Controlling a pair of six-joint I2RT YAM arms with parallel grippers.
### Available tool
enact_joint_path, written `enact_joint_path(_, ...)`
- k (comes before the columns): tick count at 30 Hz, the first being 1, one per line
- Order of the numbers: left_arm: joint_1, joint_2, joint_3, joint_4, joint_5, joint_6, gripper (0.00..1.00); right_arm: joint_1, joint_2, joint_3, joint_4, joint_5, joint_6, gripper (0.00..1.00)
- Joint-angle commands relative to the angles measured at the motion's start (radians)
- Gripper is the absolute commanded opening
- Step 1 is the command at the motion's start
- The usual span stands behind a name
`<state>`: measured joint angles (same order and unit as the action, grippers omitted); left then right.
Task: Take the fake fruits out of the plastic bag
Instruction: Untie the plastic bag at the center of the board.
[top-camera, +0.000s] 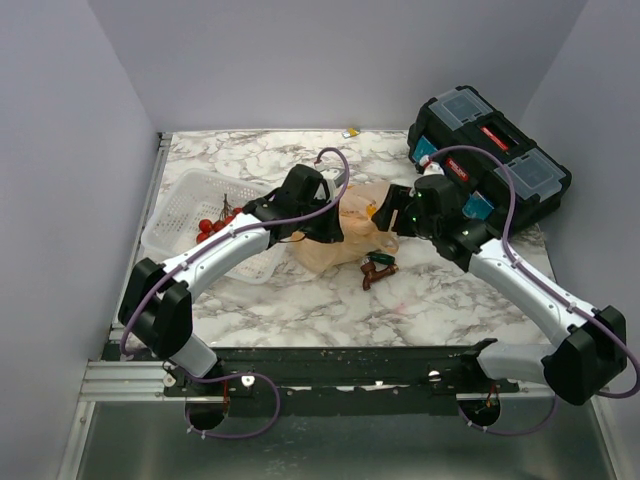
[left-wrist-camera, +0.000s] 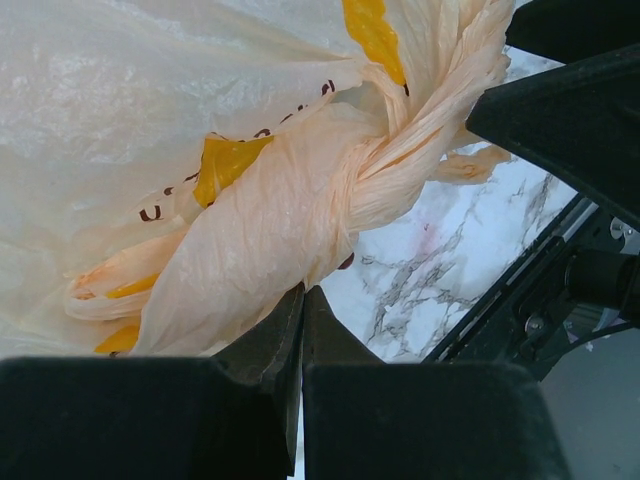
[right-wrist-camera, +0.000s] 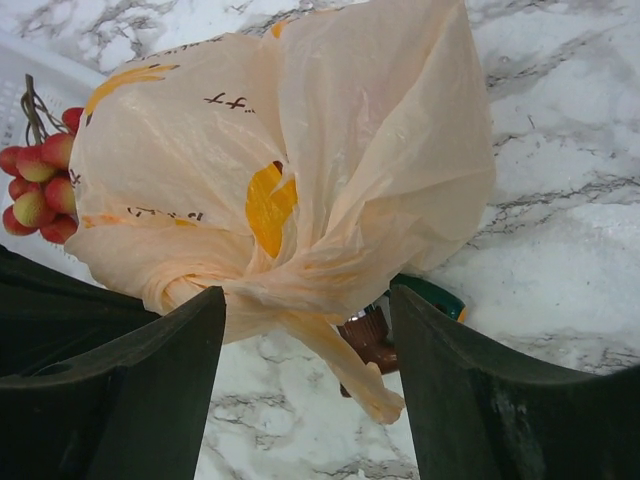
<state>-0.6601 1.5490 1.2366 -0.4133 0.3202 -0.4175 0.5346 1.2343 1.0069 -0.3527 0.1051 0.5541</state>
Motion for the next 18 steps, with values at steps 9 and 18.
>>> enact_joint_path(9,0.005,0.002,0.011,0.015,0.049,0.003,0.00,0.002,0.076,-0.023,0.122,-0.074,0.046,0.41)
enact_joint_path(18,0.012,-0.044,-0.019,0.040,0.053,-0.027,0.00,0.002,0.018,-0.069,0.118,0.170,0.069,0.14)
